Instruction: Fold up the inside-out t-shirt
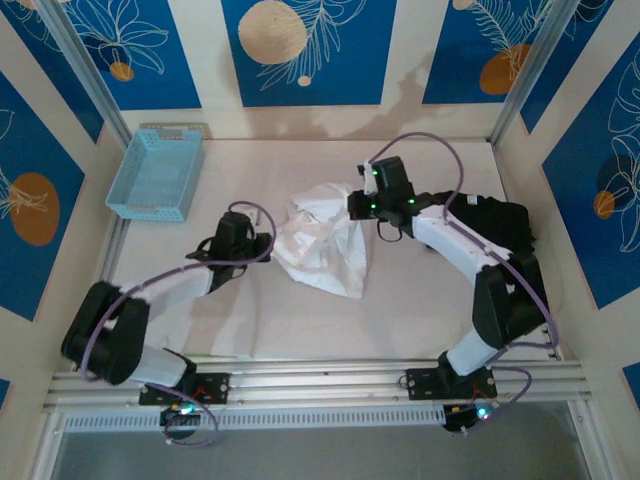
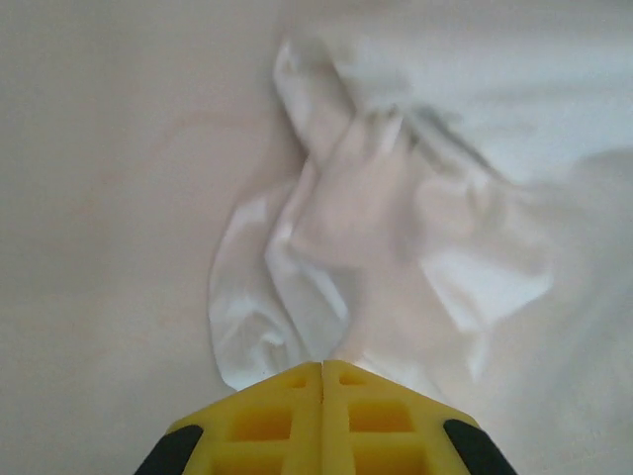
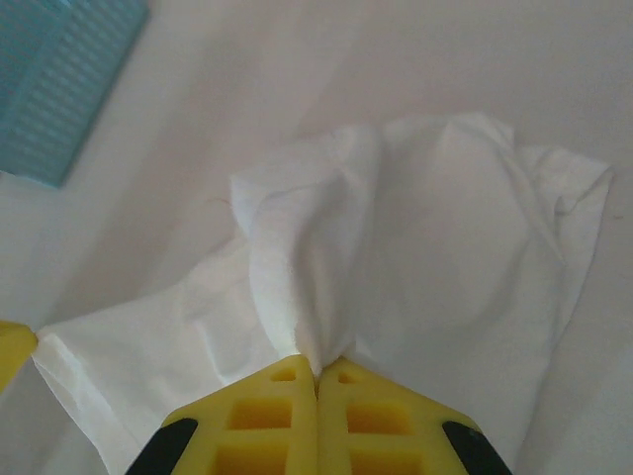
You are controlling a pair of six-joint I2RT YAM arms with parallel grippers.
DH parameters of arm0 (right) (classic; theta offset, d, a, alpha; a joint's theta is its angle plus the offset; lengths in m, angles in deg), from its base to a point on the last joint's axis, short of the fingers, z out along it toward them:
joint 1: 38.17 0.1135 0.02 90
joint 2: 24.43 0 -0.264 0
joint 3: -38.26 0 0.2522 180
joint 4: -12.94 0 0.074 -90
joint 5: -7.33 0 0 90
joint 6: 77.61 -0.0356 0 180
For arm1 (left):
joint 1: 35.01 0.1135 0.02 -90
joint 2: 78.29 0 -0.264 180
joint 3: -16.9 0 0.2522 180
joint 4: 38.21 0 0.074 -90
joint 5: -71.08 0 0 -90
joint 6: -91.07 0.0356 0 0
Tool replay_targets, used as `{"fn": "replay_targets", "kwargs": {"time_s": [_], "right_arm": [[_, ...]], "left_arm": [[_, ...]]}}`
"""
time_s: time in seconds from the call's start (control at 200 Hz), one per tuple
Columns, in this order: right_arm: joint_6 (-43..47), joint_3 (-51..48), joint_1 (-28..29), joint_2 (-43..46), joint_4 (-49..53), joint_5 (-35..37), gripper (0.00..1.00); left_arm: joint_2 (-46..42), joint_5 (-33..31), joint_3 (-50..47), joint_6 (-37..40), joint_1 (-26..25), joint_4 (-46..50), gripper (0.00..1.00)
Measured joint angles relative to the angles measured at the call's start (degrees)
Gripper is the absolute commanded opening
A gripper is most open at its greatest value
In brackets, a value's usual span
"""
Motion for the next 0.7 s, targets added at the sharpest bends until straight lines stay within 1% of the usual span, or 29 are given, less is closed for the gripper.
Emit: {"fn": "replay_targets", "kwargs": {"time_s": [0.075,0.185,0.315,0.395,0.455,0.51,0.58,0.7], "right_arm": [[-0.9,3.5,-2.6,2.4,1.3,-3.7,0.00],[-1.7,11.7,-4.9,6.3,2.5,-6.6,0.00],[-1.9,21.1,-5.0,12.3,2.1,-7.8,0.00],[-1.9,24.3,-4.8,15.8,1.4,-7.8,0.00],[-1.9,25.0,-4.8,17.9,1.0,-7.8,0.00],[-1.9,24.8,-4.8,19.2,1.0,-7.8,0.00],[-1.9,23.0,-4.9,20.0,0.9,-7.5,0.00],[-1.9,17.4,-6.4,19.4,2.3,-7.1,0.00]], "left_arm": [[-3.7,-2.3,5.7,1.2,0.6,3.4,0.00],[-6.8,-4.9,18.9,4.1,0.9,7.7,0.00],[-7.6,-7.4,37.7,8.8,0.9,11.4,0.00],[-7.3,-9.0,47.1,12.0,0.9,13.5,0.00],[-6.7,-10.0,52.2,14.2,0.9,14.9,0.00],[-6.1,-10.5,54.5,15.7,0.9,16.0,0.00],[-6.2,-10.6,53.9,16.9,0.9,17.1,0.00],[-5.3,-8.3,45.9,17.0,0.9,18.3,0.00]]}}
